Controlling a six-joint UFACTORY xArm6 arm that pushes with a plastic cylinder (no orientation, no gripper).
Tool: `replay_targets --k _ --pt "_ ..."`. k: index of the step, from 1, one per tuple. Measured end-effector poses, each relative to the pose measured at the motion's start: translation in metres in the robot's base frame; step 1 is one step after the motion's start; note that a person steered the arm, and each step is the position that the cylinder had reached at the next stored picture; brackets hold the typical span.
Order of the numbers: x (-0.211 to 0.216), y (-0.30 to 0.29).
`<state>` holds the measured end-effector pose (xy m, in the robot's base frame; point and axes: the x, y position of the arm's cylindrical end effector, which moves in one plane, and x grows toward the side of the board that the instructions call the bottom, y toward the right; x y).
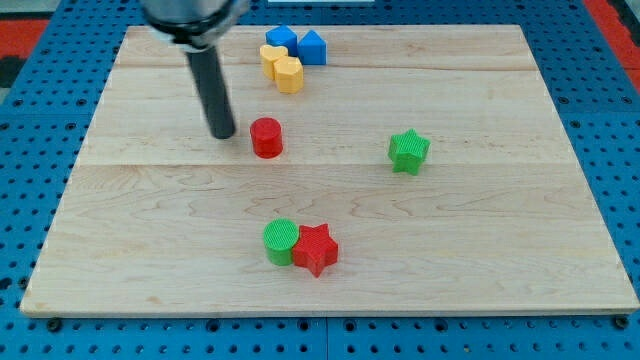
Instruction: Move the green star to the top of the red circle
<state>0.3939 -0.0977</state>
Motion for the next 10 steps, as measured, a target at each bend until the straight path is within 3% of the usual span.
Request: replay_targets --k 2,3,4,5,6,8,9,10 --pt "0.032 0.072" --pt "0.006 0.094" --pt "0.044 0.129" --pt "0.087 0.115" --pt "0.101 0.124" --pt "0.075 0.264" --pt "0.029 0.276" --pt "0.025 0.225"
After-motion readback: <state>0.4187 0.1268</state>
